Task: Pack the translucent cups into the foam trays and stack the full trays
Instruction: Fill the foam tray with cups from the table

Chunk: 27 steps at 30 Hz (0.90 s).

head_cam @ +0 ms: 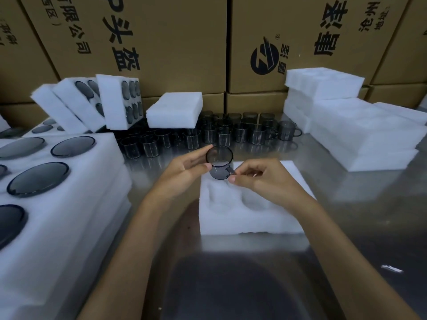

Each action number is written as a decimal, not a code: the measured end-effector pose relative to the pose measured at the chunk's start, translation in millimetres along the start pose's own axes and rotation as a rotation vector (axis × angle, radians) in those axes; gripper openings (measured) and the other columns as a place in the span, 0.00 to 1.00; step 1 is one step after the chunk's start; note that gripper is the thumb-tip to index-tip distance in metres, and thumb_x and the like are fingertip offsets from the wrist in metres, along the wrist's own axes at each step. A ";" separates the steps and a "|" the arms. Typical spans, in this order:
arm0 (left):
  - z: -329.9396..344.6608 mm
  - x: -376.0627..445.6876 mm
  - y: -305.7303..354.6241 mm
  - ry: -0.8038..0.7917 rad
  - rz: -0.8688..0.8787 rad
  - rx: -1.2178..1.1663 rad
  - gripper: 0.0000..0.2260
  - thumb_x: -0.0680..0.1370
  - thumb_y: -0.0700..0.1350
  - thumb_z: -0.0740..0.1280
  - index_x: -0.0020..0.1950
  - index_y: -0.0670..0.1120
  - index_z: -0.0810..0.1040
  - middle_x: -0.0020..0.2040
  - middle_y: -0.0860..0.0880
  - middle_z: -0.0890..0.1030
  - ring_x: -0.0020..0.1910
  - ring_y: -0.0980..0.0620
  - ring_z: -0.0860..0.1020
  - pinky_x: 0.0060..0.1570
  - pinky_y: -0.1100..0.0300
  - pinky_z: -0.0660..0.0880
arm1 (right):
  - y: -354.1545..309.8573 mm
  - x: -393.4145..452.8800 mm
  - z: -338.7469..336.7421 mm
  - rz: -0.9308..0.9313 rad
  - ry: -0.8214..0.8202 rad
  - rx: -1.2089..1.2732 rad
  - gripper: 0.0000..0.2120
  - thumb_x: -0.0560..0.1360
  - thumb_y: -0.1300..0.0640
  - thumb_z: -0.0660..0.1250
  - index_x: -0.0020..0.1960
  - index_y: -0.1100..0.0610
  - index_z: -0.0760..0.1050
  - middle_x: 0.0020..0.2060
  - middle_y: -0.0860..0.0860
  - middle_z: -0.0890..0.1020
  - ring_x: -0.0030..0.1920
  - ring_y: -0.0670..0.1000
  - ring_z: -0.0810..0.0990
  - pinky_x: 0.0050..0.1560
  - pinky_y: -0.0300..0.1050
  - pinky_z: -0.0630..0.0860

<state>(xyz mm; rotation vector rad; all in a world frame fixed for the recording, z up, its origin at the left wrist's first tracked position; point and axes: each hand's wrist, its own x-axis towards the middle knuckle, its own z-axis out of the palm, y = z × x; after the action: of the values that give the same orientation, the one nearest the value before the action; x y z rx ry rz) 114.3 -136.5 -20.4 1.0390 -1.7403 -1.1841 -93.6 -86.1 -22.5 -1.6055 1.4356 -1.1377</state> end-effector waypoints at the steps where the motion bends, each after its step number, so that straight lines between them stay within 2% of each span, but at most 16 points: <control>1: -0.9 0.4 0.3 -0.001 -0.001 0.010 0.21 0.79 0.36 0.66 0.71 0.48 0.74 0.62 0.58 0.80 0.61 0.70 0.75 0.56 0.77 0.69 | 0.0 -0.3 -0.6 -0.002 -0.008 -0.014 0.04 0.72 0.55 0.77 0.41 0.56 0.85 0.35 0.46 0.83 0.34 0.42 0.73 0.35 0.29 0.68; 4: -4.5 -0.2 0.0 -0.019 -0.014 0.024 0.20 0.80 0.37 0.66 0.71 0.51 0.75 0.64 0.57 0.80 0.64 0.66 0.74 0.66 0.67 0.67 | 1.3 -0.6 -3.1 -0.030 -0.051 -0.029 0.03 0.75 0.56 0.74 0.44 0.53 0.87 0.39 0.43 0.85 0.35 0.41 0.74 0.36 0.28 0.68; 7: -3.9 -2.3 0.6 -0.030 -0.003 0.060 0.19 0.81 0.41 0.65 0.72 0.54 0.73 0.65 0.61 0.78 0.62 0.71 0.73 0.60 0.73 0.68 | 2.0 -0.6 -3.4 -0.048 -0.098 -0.029 0.04 0.76 0.55 0.73 0.45 0.51 0.87 0.43 0.43 0.85 0.39 0.48 0.76 0.39 0.30 0.69; 9: -1.7 -1.8 0.8 -0.023 -0.015 0.075 0.19 0.82 0.43 0.64 0.72 0.54 0.73 0.67 0.59 0.77 0.63 0.70 0.73 0.63 0.71 0.68 | 3.2 0.3 -2.5 -0.046 -0.082 -0.030 0.03 0.75 0.54 0.74 0.45 0.50 0.87 0.43 0.43 0.84 0.42 0.52 0.76 0.43 0.33 0.70; 11: 0.5 -1.0 2.0 -0.012 -0.048 0.069 0.18 0.82 0.44 0.64 0.72 0.54 0.74 0.68 0.57 0.76 0.66 0.64 0.72 0.68 0.64 0.65 | 4.8 1.6 -1.9 -0.037 -0.021 -0.031 0.02 0.73 0.54 0.76 0.45 0.50 0.86 0.42 0.44 0.81 0.40 0.47 0.74 0.44 0.36 0.69; 12: 1.6 -0.4 2.6 -0.005 -0.062 0.054 0.18 0.82 0.45 0.65 0.71 0.54 0.74 0.68 0.57 0.76 0.67 0.62 0.72 0.69 0.63 0.65 | 5.4 2.3 -2.0 -0.033 0.008 -0.034 0.05 0.72 0.54 0.77 0.47 0.50 0.84 0.43 0.45 0.80 0.40 0.46 0.73 0.45 0.37 0.69; 13: 2.9 -0.1 3.3 0.001 -0.064 0.037 0.17 0.81 0.44 0.65 0.71 0.53 0.75 0.67 0.56 0.77 0.66 0.62 0.73 0.68 0.65 0.66 | 5.6 2.6 -2.4 -0.027 0.020 -0.036 0.10 0.71 0.54 0.77 0.51 0.49 0.82 0.46 0.47 0.79 0.42 0.46 0.73 0.46 0.37 0.71; 15: 5.4 -1.2 4.4 0.011 -0.040 0.028 0.17 0.81 0.43 0.66 0.69 0.51 0.76 0.64 0.56 0.79 0.61 0.67 0.76 0.59 0.73 0.70 | 5.1 2.5 -3.5 -0.029 -0.001 -0.056 0.19 0.72 0.54 0.76 0.61 0.45 0.77 0.51 0.47 0.78 0.48 0.47 0.76 0.47 0.36 0.72; 16: 6.2 -2.0 4.2 0.016 -0.026 0.033 0.16 0.80 0.42 0.67 0.68 0.50 0.77 0.62 0.55 0.80 0.59 0.68 0.77 0.55 0.75 0.71 | 5.0 2.4 -3.7 -0.036 -0.024 -0.081 0.22 0.74 0.54 0.75 0.65 0.43 0.75 0.54 0.46 0.77 0.50 0.46 0.76 0.47 0.34 0.72; 20: 4.0 -4.3 0.0 0.009 0.006 0.032 0.15 0.78 0.38 0.70 0.63 0.48 0.79 0.59 0.54 0.82 0.59 0.64 0.78 0.54 0.74 0.72 | 6.3 3.6 -3.4 -0.045 -0.077 -0.187 0.25 0.76 0.55 0.73 0.70 0.41 0.72 0.58 0.42 0.76 0.55 0.43 0.74 0.49 0.32 0.69; 23: 1.6 -4.8 1.0 -0.008 0.004 0.037 0.16 0.78 0.39 0.70 0.65 0.50 0.79 0.61 0.55 0.81 0.62 0.63 0.77 0.64 0.66 0.71 | 6.0 3.8 -4.1 -0.058 -0.082 -0.239 0.25 0.77 0.53 0.72 0.71 0.41 0.72 0.60 0.42 0.77 0.58 0.44 0.74 0.51 0.35 0.69; 25: -0.8 -4.0 1.1 -0.016 -0.002 0.087 0.19 0.77 0.41 0.71 0.67 0.53 0.77 0.65 0.58 0.78 0.67 0.62 0.73 0.71 0.59 0.67 | 5.6 4.2 -3.4 -0.086 -0.072 -0.319 0.23 0.78 0.52 0.69 0.73 0.42 0.71 0.64 0.42 0.75 0.64 0.45 0.70 0.60 0.40 0.68; 27: -3.5 -2.9 -0.9 -0.018 -0.008 0.163 0.19 0.77 0.43 0.71 0.67 0.56 0.78 0.70 0.60 0.74 0.71 0.61 0.69 0.73 0.56 0.63 | 5.9 4.3 -2.5 -0.129 -0.051 -0.498 0.22 0.80 0.51 0.65 0.73 0.41 0.70 0.70 0.43 0.72 0.70 0.45 0.62 0.68 0.44 0.58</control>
<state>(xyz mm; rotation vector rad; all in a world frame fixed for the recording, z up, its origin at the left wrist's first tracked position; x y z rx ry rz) 118.7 -135.1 -20.8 1.1339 -1.8733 -1.0736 -98.1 -91.0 -26.3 -2.0752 1.6913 -0.8359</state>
